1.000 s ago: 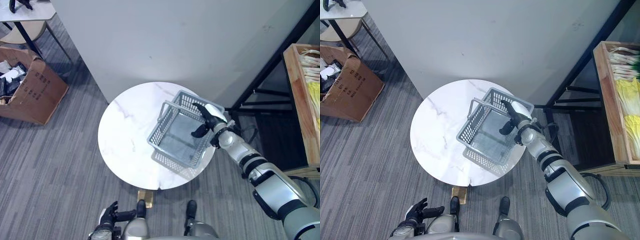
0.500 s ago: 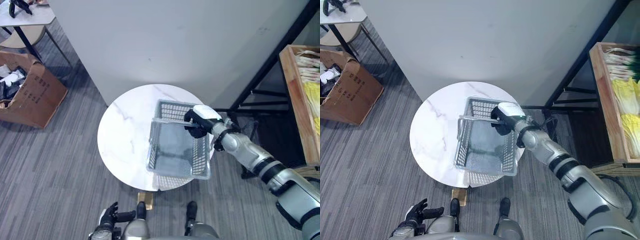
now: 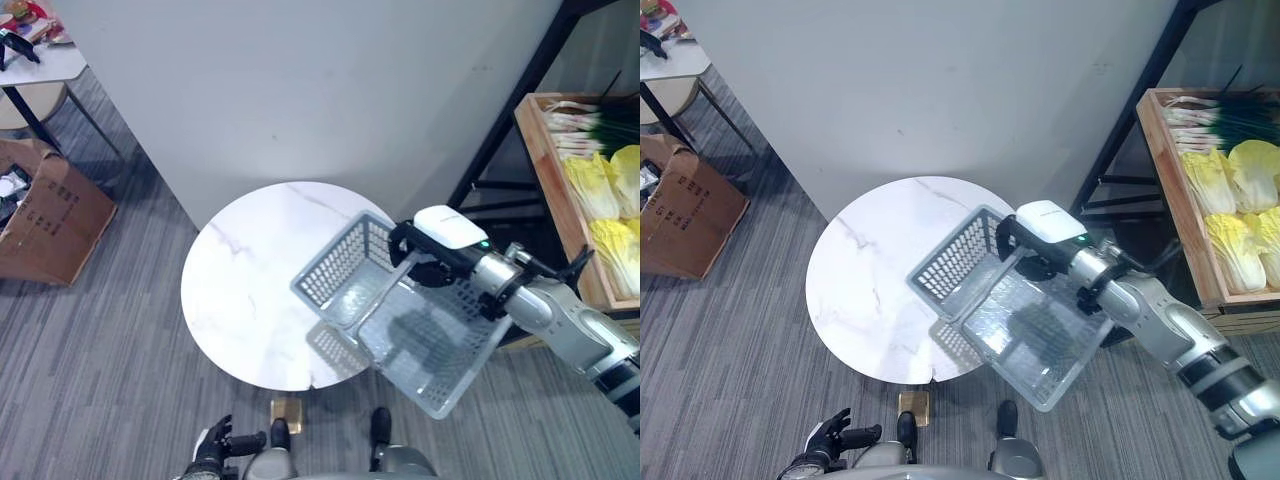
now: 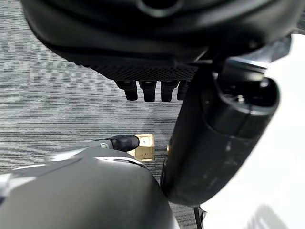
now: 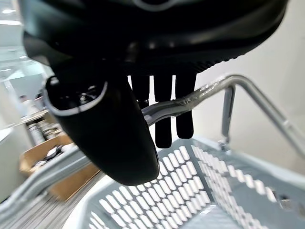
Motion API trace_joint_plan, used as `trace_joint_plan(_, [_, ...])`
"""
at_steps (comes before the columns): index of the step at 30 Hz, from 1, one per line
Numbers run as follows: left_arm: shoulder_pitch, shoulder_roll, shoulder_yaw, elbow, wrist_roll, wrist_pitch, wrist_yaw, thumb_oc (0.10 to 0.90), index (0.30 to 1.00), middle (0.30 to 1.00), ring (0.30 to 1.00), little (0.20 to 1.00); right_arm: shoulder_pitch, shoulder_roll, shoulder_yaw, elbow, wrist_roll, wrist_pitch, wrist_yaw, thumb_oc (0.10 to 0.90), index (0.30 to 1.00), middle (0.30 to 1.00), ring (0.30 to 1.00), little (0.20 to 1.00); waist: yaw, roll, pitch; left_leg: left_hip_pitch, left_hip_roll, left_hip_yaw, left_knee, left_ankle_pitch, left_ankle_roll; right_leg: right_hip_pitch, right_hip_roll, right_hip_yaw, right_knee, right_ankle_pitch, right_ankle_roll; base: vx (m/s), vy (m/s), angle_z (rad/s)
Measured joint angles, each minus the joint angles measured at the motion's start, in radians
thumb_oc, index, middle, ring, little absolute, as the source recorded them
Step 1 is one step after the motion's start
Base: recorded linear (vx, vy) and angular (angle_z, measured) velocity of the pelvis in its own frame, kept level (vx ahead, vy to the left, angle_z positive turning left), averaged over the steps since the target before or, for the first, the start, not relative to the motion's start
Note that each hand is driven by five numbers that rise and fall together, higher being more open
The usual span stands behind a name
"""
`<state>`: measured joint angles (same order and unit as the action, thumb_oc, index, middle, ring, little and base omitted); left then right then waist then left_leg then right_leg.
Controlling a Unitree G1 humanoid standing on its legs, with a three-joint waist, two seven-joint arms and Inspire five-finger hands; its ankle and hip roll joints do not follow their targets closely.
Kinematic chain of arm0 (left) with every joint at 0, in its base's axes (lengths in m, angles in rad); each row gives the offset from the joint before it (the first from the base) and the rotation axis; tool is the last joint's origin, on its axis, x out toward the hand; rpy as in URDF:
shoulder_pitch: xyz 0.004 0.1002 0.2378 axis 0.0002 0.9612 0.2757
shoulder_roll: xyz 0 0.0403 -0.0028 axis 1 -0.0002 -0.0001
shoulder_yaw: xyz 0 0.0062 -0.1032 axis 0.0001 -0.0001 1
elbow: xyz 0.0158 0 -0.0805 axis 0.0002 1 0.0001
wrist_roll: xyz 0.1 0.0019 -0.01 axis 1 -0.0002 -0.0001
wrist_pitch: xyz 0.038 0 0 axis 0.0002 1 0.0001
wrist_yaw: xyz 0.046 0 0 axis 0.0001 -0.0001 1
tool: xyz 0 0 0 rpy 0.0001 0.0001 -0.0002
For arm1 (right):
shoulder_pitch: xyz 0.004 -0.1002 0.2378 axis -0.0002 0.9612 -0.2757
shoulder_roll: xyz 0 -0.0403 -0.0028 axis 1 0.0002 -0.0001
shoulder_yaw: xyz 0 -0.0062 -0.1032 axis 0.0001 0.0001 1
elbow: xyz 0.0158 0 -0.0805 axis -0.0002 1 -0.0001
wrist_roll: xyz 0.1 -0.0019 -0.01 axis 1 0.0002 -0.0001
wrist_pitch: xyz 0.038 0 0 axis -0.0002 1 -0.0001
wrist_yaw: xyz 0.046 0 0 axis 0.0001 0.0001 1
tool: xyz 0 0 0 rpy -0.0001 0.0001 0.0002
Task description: Get the vegetables into the basket
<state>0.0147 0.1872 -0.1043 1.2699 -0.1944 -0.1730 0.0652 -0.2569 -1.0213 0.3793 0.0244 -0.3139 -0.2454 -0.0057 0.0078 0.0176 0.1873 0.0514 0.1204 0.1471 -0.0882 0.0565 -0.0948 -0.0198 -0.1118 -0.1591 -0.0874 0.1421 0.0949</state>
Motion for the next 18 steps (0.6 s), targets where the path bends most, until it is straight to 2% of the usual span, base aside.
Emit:
trace_joint_plan(2, [0.003,0.000,0.005,0.000,0.002,0.003,-0.001,0.900,1.000,1.000,1.000,1.000,0.023,-0.019,-0.012,-0.001,0.000,0.004,0.004,0.400,0.300,0.300,0.300,0.300,-0.021,0.000,-0.001,0.005,-0.001,0.005,0.000,-0.001,0.001,-0.002,0.001,0.010,0.000,0.001,0.001,-0.01,0.022,-0.11])
trace_joint_plan(6, [0.009,-0.005,0.035,0.001,0.019,0.014,-0.003,0.900,1.000,1.000,1.000,1.000,0.090,-0.066,-0.030,-0.017,-0.001,0.001,0.009,0.400,0.300,0.300,0.300,0.300,-0.029,0.000,-0.005,0.012,0.000,0.031,0.004,-0.005,0.001,-0.008,0.003,0.033,0.000,0.005,0.002,-0.07,0.052,-0.20])
trace_joint_plan(12, [0.003,-0.001,0.014,0.001,0.034,0.015,-0.001,0.900,1.000,1.000,1.000,1.000,0.142,-0.065,-0.052,-0.019,-0.001,0.001,0.009,0.400,0.300,0.300,0.300,0.300,-0.062,-0.003,0.000,-0.005,-0.022,0.070,0.028,-0.018,0.008,-0.059,-0.015,0.077,0.043,0.007,0.011,-0.08,0.100,-0.21])
trace_joint_plan(14, [0.004,0.002,0.014,0.001,0.041,0.014,-0.001,0.900,1.000,1.000,1.000,1.000,0.152,-0.066,-0.052,-0.019,-0.001,0.001,0.009,0.400,0.300,0.300,0.300,0.300,-0.072,-0.008,0.006,-0.002,-0.033,0.088,0.027,-0.027,0.025,-0.066,-0.028,0.095,0.047,0.011,0.019,0.00,0.000,-0.18])
trace_joint_plan(16, [0.001,0.007,0.013,-0.001,0.041,0.012,-0.001,0.900,1.000,1.000,1.000,1.000,0.155,-0.062,-0.052,-0.020,-0.001,0.001,0.009,0.400,0.300,0.300,0.300,0.300,-0.082,-0.016,0.015,-0.002,-0.047,0.090,0.028,-0.029,0.031,-0.069,-0.038,0.098,0.048,0.014,0.019,-0.40,0.342,0.00])
trace_joint_plan(17, [-0.011,0.028,-0.041,-0.033,0.040,0.020,0.004,0.900,1.000,1.000,1.000,1.000,0.184,-0.017,-0.100,-0.031,-0.011,0.005,0.011,0.400,0.300,0.300,0.300,0.300,-0.102,-0.041,0.028,-0.019,-0.073,0.100,0.056,-0.029,0.039,-0.098,-0.038,0.106,0.062,0.052,0.034,-0.54,0.439,-0.74])
trace_joint_plan(18, [0.004,0.049,-0.075,-0.065,0.065,0.013,-0.008,0.900,1.000,1.000,1.000,1.000,0.156,0.047,-0.121,-0.034,-0.008,0.002,-0.010,0.400,0.300,0.300,0.300,0.300,-0.074,-0.034,0.036,-0.018,-0.107,0.193,0.037,-0.049,0.090,-0.168,-0.016,0.130,0.056,0.137,0.115,-0.23,0.141,-1.68])
